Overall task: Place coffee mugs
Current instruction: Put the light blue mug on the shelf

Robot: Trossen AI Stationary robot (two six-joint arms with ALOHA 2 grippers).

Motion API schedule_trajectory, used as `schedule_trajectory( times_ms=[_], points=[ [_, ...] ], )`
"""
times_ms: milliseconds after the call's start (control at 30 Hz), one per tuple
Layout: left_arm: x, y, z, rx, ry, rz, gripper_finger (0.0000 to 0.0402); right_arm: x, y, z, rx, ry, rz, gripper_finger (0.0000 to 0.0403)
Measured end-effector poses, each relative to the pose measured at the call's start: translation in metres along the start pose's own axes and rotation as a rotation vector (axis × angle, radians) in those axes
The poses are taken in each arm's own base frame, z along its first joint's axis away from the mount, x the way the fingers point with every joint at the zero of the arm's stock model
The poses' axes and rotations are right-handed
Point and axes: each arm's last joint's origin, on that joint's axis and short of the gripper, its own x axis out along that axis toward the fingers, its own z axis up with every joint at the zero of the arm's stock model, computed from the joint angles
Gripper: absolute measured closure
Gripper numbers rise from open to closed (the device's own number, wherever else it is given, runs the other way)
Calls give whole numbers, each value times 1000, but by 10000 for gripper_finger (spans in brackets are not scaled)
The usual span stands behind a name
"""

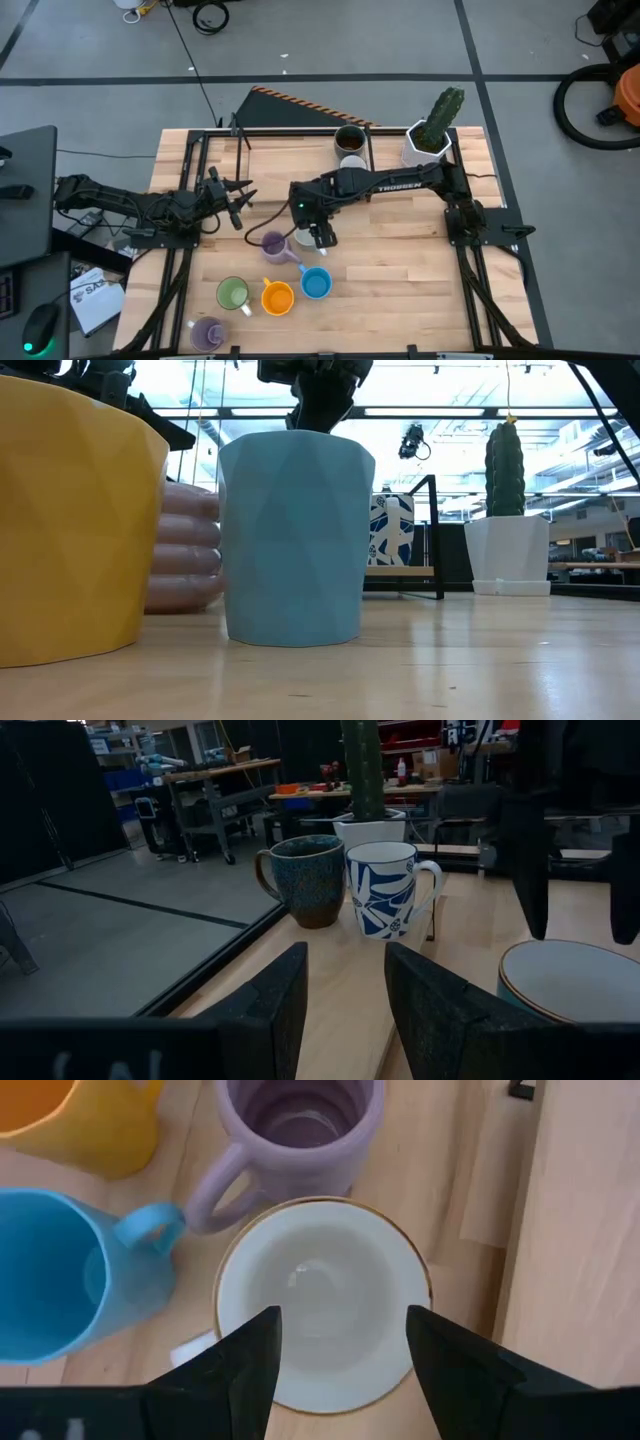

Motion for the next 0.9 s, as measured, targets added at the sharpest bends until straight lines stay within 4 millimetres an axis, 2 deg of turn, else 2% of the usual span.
schedule_trajectory(
  times_ms=[233, 333, 567, 767, 900],
  points=[
    [0, 0, 0, 0, 0, 0, 261, 0, 7, 1, -36, -7, 43, 182],
    [0, 0, 0, 1, 0, 0, 261, 1, 17, 2, -88, -15, 97, 186],
    [0, 0, 0, 46, 1, 11, 261, 1, 51, 4, -210, 0, 142, 194],
    [0, 1, 0, 58, 2, 48, 261, 1, 94, 6, -303, -9, 177, 195],
    [0, 1, 0, 32, 2, 48, 261, 0, 122, 10, -284, -55, 112, 195]
  ],
)
